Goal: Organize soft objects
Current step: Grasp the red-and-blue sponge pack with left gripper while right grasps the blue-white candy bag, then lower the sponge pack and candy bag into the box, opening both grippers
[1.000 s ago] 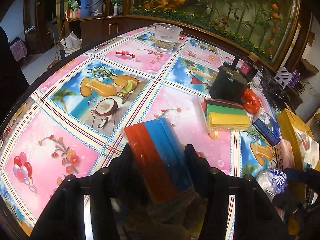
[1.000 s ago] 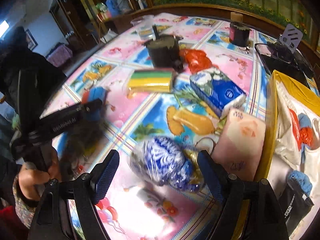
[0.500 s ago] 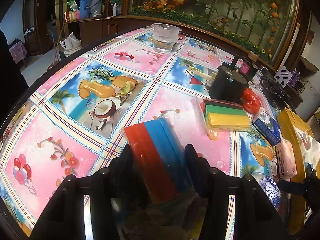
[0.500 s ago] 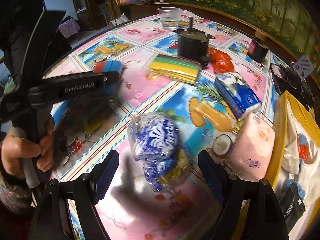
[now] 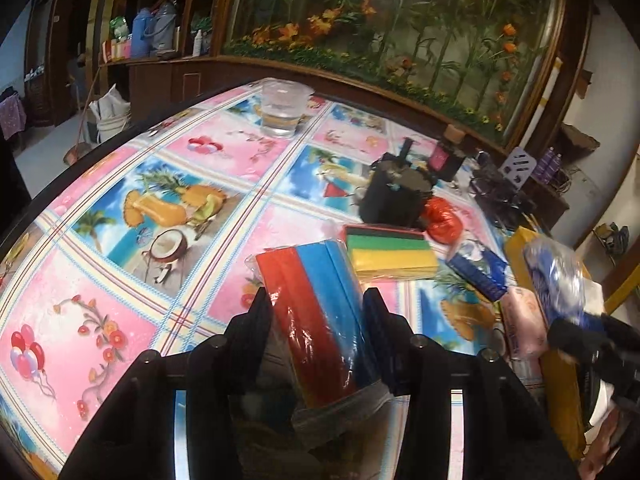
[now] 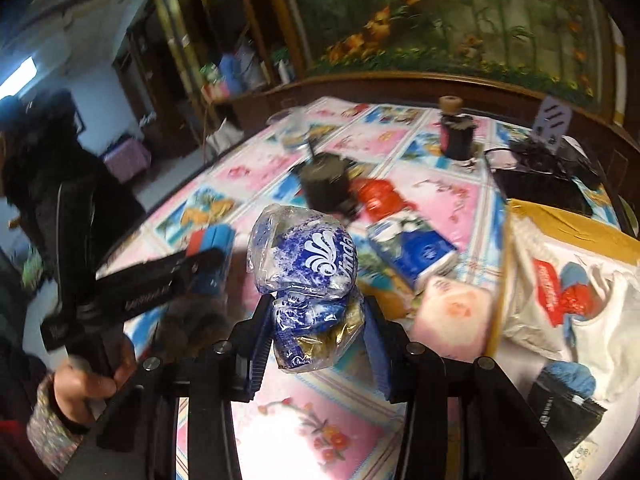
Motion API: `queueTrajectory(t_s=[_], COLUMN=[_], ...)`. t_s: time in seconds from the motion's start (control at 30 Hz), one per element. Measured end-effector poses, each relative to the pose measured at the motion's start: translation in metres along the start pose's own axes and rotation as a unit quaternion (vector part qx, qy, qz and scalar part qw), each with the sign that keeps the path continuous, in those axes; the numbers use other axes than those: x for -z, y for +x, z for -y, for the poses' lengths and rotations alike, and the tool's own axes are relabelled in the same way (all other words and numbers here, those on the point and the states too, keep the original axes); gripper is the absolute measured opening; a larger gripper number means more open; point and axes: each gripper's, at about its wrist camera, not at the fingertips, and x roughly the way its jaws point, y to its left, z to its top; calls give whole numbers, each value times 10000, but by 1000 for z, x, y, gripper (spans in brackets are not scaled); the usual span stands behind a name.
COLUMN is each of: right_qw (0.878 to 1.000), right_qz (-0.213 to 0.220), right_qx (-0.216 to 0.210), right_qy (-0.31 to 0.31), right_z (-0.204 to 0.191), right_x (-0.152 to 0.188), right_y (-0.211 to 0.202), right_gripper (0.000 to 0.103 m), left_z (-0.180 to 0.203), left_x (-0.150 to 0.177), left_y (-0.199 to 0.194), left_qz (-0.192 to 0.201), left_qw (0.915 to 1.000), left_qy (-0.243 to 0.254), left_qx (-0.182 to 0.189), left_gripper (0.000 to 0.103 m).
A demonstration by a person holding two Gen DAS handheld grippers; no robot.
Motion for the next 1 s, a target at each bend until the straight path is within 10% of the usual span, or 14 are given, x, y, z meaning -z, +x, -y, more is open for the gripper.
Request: queueTrajectory(t_s=[0.57, 1.0], right_qw=[9885, 9676], right_qz=[643, 1050], right_qx=[347, 1040], right_qy=[1326, 2049], right_z=[96, 163], right_x=[-1, 22], right_y=[-57, -109], right_gripper=[46, 46], left_z=[78, 188], left_x=[11, 34], left_y=[-10, -18], left_qz=[222, 195], left_qw=[9929, 9646], left_qy=[535, 1103], left_qx=[1042, 2387], left_gripper=[45, 45])
